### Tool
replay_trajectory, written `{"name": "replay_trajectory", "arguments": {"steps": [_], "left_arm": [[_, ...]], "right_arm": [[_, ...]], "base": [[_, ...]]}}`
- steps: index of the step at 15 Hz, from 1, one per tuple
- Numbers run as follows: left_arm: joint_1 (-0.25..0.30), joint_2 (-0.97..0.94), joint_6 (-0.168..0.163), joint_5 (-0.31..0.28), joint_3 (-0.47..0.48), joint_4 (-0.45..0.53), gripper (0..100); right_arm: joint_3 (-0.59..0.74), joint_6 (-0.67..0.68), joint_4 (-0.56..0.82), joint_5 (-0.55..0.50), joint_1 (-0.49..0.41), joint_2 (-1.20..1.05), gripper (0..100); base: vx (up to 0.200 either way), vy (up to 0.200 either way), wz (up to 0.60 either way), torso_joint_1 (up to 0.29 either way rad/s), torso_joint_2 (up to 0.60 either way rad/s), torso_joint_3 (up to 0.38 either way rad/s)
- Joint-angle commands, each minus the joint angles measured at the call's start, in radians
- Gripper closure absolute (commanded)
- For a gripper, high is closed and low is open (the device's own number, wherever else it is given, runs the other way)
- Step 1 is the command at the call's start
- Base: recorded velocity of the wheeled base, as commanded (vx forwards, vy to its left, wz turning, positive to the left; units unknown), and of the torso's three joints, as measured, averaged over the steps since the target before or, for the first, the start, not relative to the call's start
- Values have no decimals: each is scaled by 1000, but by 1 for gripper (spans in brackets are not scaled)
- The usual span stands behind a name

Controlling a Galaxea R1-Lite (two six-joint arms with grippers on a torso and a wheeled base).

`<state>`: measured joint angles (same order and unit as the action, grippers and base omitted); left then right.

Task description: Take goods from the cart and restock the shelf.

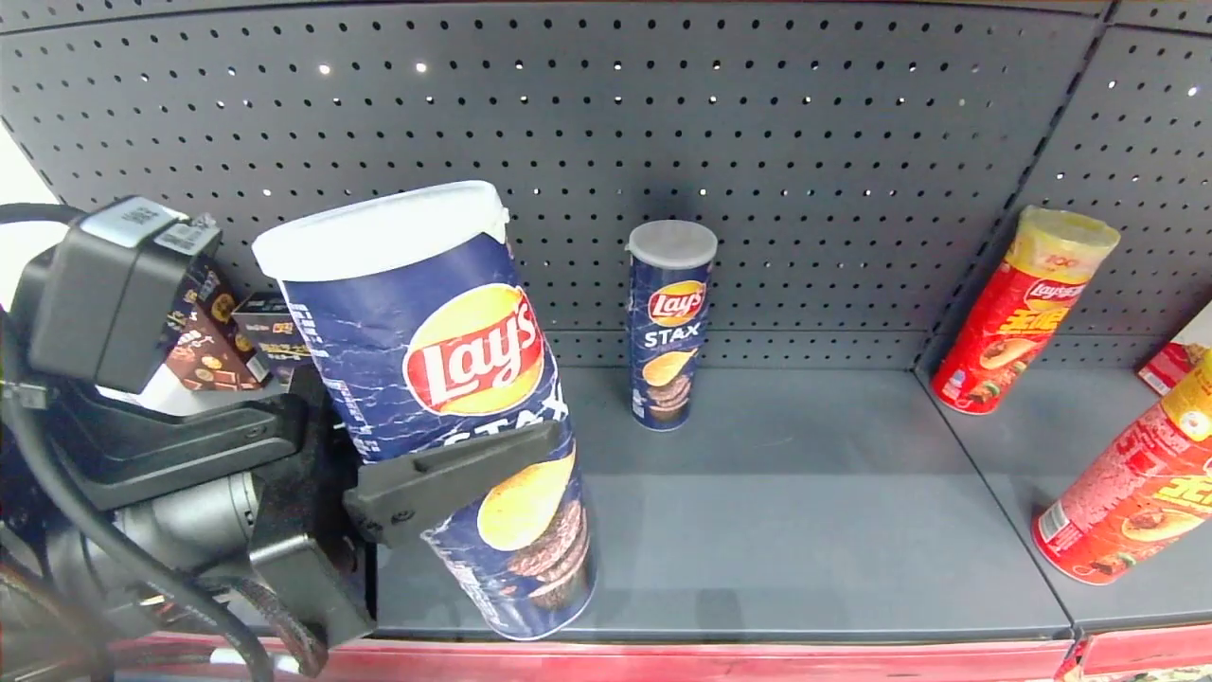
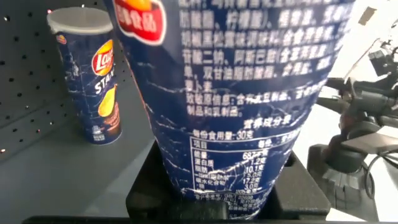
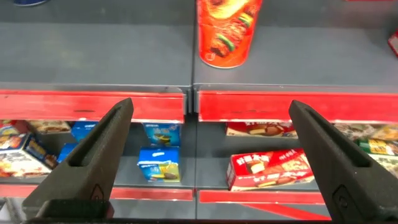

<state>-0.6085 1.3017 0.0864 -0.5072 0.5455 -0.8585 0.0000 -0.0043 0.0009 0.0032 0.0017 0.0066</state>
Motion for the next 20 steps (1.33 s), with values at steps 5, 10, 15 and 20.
{"name": "replay_trajectory", "arguments": {"steps": [5, 10, 15, 20], "left_arm": [[52, -21, 3, -1, -39, -11, 100], [72, -35, 4, 1, -64, -14, 100], [72, -41, 27, 1, -42, -14, 100], [72, -41, 29, 4, -50, -13, 100]], "right_arm": [[-434, -5, 22, 241, 31, 435, 0], [-457, -126, 28, 356, 351, 668, 0], [-572, -122, -13, 350, 574, 948, 0], [-647, -125, -266, 311, 492, 1251, 0]], "base": [[0, 0, 0, 0, 0, 0], [0, 0, 0, 0, 0, 0], [0, 0, 0, 0, 0, 0], [0, 0, 0, 0, 0, 0]]}}
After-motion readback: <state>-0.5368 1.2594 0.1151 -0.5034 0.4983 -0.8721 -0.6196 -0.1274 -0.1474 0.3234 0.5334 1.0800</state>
